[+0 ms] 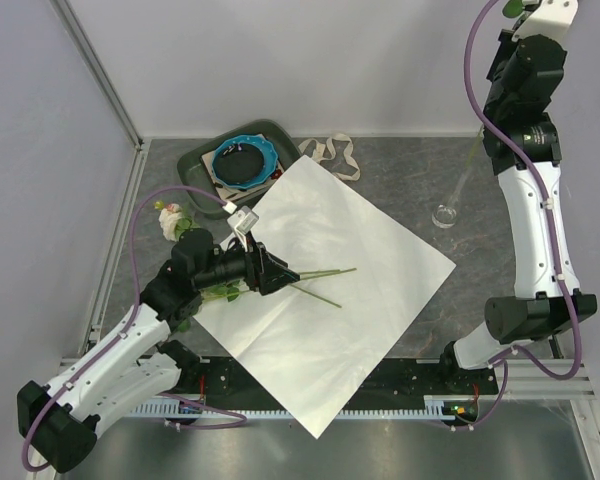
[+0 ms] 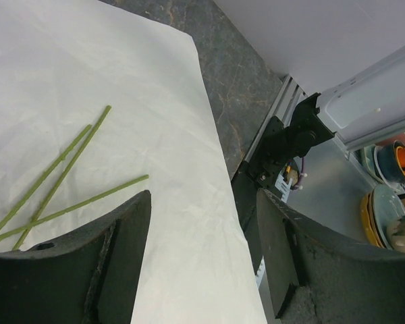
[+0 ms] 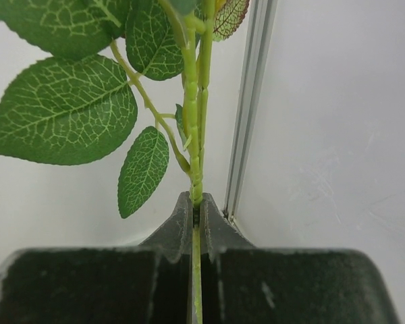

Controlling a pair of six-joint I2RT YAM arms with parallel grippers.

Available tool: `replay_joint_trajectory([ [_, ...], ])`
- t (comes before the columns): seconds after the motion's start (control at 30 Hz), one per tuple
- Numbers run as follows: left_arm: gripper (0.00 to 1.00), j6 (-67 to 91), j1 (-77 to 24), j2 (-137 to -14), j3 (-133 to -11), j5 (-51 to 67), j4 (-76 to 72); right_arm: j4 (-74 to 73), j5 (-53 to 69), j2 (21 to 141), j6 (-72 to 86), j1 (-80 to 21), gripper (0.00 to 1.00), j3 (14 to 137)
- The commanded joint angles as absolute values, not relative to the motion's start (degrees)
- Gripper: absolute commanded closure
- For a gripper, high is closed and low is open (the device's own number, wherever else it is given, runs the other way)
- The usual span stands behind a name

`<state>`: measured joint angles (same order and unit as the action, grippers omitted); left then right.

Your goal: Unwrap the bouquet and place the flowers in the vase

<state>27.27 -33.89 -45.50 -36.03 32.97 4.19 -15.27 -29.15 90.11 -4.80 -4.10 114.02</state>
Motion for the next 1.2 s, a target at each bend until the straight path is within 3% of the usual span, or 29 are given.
replay_joint_trajectory([
  [0.0, 0.3, 24.61, -34.01, -45.79, -37.97, 32.69, 1.93, -14.24, -28.04, 88.6, -5.01, -3.87, 1.0, 119.18],
  [0.63, 0.3, 25.05, -34.01, -46.41, -37.62, 33.49, 1.32, -16.96, -27.77, 84.81, -3.87, -3.87, 1.0, 113.91],
  [1.17, 0.3, 24.96, -34.01, -46.32, -37.62, 33.75, 1.41, -7.92, -27.78, 83.15, -4.48, -3.69, 1.0, 101.8],
])
